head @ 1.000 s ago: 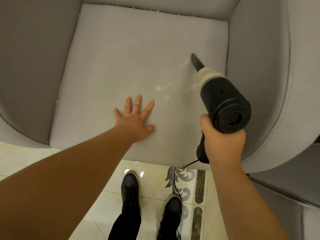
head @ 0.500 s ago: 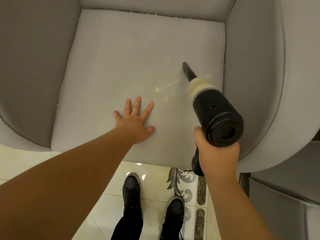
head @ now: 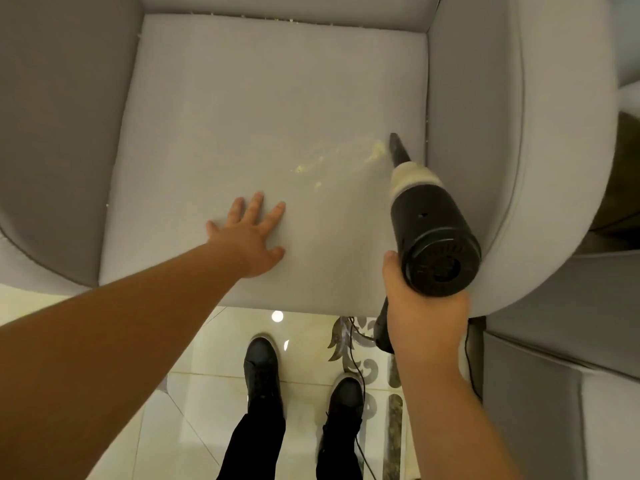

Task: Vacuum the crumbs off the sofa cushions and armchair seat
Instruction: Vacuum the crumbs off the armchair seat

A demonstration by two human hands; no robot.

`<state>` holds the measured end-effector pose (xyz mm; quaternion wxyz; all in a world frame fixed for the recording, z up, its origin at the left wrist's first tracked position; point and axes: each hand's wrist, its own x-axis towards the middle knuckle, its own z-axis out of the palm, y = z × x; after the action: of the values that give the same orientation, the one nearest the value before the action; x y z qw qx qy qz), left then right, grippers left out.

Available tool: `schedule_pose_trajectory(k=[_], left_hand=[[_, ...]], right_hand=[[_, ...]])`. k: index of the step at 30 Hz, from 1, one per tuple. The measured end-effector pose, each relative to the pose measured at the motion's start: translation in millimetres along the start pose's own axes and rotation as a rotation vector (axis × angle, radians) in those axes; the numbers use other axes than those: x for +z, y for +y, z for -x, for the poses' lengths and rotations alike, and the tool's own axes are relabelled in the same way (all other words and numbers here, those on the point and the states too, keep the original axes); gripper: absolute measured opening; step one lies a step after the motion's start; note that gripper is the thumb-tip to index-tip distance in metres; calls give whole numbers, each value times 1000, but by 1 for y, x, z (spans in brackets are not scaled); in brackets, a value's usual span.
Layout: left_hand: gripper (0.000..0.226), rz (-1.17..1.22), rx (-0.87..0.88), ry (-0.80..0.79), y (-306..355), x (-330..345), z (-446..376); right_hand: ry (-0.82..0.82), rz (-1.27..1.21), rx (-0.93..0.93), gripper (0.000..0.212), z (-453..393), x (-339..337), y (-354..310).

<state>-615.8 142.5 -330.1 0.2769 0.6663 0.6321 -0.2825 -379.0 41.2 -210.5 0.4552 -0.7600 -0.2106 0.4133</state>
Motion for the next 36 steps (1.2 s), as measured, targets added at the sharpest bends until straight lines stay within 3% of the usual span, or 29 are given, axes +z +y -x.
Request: schedule_pose_trajectory(k=[7, 15, 22, 24, 27, 32, 36], left_hand=[[87, -2, 2, -53, 1, 6, -3], [89, -4, -7, -66, 3, 6, -2], [91, -8, 7, -36, 2, 11, -2], [92, -8, 21, -27, 0, 12, -3], [91, 1, 25, -25, -1, 11, -3], [89, 14, 2, -24, 1, 10, 0], [89, 17, 3, -19, 1, 11, 0]], right_hand=[[-94, 76, 64, 24, 7, 0, 16], [40, 38, 7, 33, -8, -12, 10], [-159, 132, 50, 19, 12, 10, 20], [-186, 174, 32, 23, 24, 13, 20], [-151, 193, -7, 29, 34, 8, 21], [38, 145, 41, 19, 24, -11, 21], [42, 157, 54, 24, 19, -16, 23]])
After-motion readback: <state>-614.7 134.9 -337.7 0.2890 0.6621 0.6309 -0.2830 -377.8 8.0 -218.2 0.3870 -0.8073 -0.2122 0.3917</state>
